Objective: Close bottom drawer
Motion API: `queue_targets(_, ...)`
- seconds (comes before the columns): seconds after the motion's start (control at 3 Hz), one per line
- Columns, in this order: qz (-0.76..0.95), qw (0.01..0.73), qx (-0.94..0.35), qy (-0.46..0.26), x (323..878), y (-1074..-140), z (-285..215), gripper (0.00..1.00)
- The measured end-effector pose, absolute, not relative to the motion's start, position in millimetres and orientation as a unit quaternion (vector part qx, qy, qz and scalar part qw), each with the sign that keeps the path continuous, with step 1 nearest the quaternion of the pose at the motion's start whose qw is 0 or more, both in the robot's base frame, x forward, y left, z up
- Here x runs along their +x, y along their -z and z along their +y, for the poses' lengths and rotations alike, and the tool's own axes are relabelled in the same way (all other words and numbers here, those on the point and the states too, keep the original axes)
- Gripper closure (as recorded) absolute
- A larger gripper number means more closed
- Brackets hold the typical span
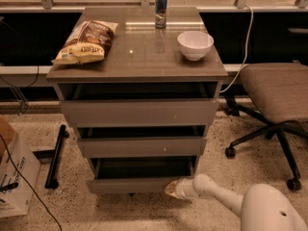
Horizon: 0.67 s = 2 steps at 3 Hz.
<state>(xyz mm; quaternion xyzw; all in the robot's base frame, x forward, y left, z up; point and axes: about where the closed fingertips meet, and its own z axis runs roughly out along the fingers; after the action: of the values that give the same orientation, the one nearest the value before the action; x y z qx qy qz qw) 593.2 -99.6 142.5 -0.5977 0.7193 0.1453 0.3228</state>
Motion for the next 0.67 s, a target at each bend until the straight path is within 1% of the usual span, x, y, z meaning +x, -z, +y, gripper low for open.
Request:
queue_targets(0.33,0.716,0.334,-0.598,-0.136,603.2,-144.8,-99.2,1.00)
queue_targets(0.67,0.705,0.361,-0.600,-0.112,627.2,-153.3,-98.3,1.00)
